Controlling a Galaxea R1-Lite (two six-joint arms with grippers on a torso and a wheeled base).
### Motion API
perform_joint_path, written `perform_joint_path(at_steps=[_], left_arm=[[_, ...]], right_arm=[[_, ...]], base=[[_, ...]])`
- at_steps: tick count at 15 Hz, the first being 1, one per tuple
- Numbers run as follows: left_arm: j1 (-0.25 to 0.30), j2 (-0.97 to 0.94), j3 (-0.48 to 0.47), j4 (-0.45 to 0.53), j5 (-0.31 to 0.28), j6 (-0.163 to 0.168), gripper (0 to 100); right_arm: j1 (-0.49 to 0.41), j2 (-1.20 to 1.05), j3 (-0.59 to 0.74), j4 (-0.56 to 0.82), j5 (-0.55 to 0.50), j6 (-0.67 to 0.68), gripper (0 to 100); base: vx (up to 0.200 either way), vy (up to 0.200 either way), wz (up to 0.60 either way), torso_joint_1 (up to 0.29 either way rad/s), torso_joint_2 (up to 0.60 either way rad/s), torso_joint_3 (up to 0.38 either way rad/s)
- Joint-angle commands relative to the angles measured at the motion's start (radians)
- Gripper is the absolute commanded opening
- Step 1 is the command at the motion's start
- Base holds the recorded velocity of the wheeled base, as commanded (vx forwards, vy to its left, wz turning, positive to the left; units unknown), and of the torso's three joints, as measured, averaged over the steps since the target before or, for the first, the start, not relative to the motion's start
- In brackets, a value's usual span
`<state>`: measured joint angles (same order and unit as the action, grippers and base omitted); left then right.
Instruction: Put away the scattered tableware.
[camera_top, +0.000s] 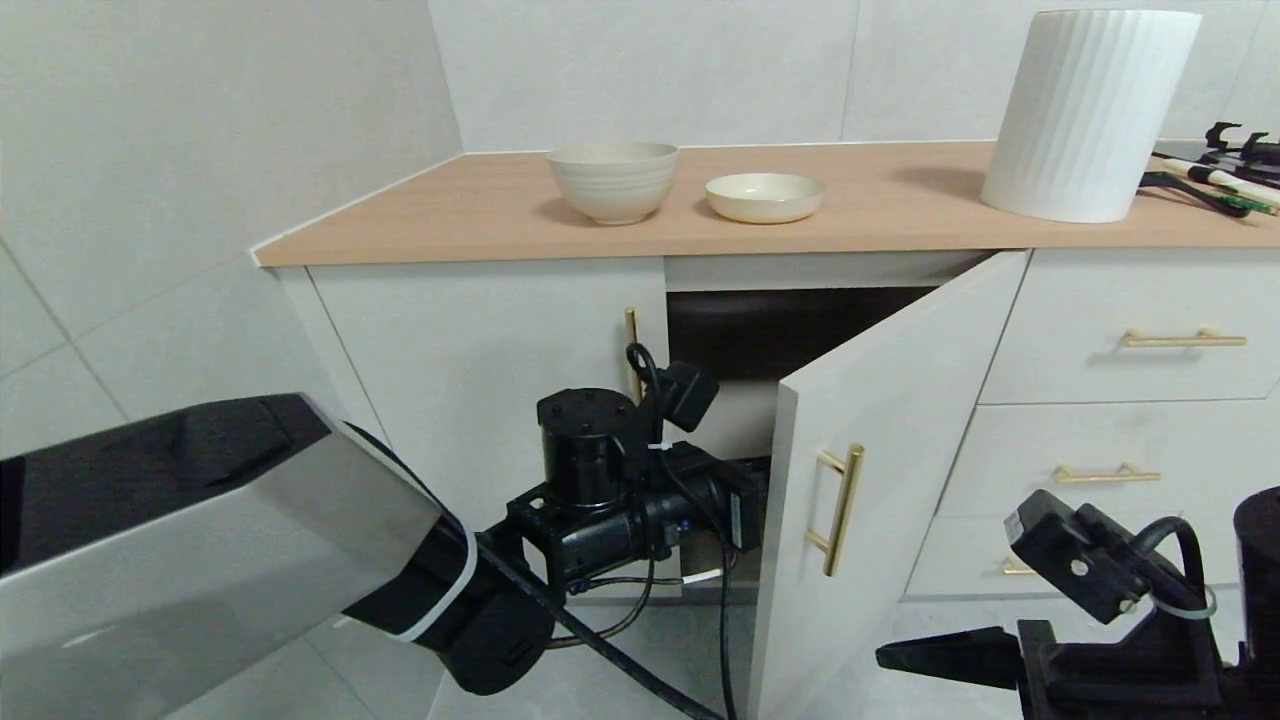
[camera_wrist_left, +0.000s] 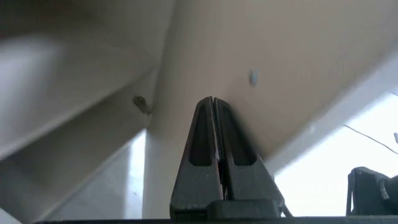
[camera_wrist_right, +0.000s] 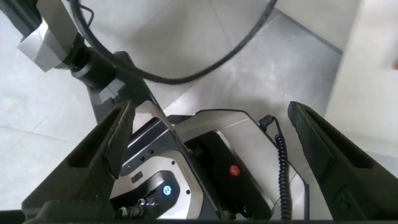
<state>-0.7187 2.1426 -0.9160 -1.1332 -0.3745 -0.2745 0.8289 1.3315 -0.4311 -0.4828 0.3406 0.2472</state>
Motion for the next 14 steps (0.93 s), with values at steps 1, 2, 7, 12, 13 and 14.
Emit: perform_joint_path(at_steps=[1, 2, 7, 12, 13, 14], left_arm=[[-0.001, 0.014, -0.018, 0.000, -0.003, 0.000, 0], [-0.001, 0.019, -0.027, 0.004, -0.001, 0.000, 0], [-0.013, 0.050, -0.087, 0.047, 0.060, 0.000, 0], [-0.156, 0.019, -0.087, 0.039, 0.152, 0.003, 0], [-0.222, -0.036, -0.054, 0.036, 0.131, -0.017, 0], [-0.261, -0.095, -0.009, 0.035, 0.057, -0.055, 0]], right_arm=[[0.001, 0.002, 0.000, 0.000, 0.001, 0.000, 100], [0.001, 0.000, 0.000, 0.000, -0.002, 0.000, 100], [0.001, 0.000, -0.002, -0.002, -0.002, 0.000, 100], [0.029, -0.037, -0.003, -0.004, 0.001, 0.000, 100], [0.047, -0.063, 0.000, -0.002, 0.001, 0.000, 100], [0.061, -0.092, 0.002, 0.000, 0.006, 0.000, 100]], base=[[0.000, 0.000, 0.00, 0.000, 0.00, 0.000], [0.000, 0.000, 0.00, 0.000, 0.00, 0.000], [0.000, 0.000, 0.00, 0.000, 0.00, 0.000], [0.000, 0.000, 0.00, 0.000, 0.00, 0.000], [0.000, 0.000, 0.00, 0.000, 0.00, 0.000], [0.000, 0.000, 0.00, 0.000, 0.00, 0.000]])
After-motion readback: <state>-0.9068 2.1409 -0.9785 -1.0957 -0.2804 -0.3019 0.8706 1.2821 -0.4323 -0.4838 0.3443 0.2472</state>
